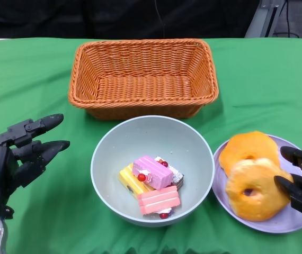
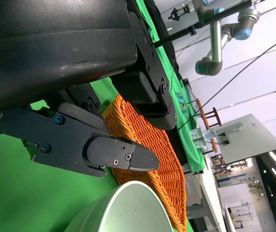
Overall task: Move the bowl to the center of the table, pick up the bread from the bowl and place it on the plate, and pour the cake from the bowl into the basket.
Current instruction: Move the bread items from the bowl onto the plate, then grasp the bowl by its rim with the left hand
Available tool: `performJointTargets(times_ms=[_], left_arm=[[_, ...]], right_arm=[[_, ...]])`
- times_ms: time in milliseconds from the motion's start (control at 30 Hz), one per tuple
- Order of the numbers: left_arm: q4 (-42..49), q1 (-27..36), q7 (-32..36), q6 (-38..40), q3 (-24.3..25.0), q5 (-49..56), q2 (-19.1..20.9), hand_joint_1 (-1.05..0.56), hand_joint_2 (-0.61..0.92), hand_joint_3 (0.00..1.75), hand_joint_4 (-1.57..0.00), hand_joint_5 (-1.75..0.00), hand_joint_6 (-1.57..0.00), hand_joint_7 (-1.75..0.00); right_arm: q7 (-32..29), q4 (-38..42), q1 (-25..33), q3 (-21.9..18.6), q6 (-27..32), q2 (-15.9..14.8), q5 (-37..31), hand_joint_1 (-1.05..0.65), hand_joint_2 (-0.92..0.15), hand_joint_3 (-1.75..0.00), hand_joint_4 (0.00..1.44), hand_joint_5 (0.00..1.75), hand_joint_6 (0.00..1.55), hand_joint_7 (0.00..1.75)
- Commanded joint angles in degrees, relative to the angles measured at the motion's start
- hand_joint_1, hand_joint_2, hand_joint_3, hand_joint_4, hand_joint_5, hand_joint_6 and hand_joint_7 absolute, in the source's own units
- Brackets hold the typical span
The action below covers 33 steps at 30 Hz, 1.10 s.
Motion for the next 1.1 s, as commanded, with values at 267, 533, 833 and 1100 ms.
performJointTargets(times_ms=[267,533,833,1100], left_arm=[[-0.6,0.7,1.0,-0.8,-0.1,0.4,1.2,-0.49,0.92,0.20,-1.15,-0.01,-0.90,0.00],[-0.4,0.7,1.0,-1.0,-0.3,0.3,1.1,-0.49,0.92,0.21,-1.15,-0.01,-0.90,0.00],[-0.8,0.9,0.2,-0.8,-0.1,-0.8,0.6,-0.49,0.92,0.19,-1.16,-0.01,-0.90,0.00],[-0.2,0.6,0.2,-1.3,-0.5,-0.3,0.9,-0.48,0.92,0.19,-1.16,-0.01,-0.89,0.00]], right_arm=[[-2.5,-0.1,2.1,3.5,-9.5,-2.1,-9.8,-0.26,-0.92,-0.25,0.16,0.09,0.26,0.00],[-5.5,1.5,3.0,5.5,-17.1,-3.0,-17.8,-0.36,-0.92,-0.17,0.15,0.06,0.24,0.01],[-14.6,9.1,3.7,5.1,-37.9,-1.4,-20.4,-0.24,-0.89,-0.05,0.21,0.08,0.36,0.04],[-10.6,18.9,0.3,3.0,-59.9,1.8,-7.1,-0.13,-0.92,-0.04,0.31,0.13,0.41,0.04]])
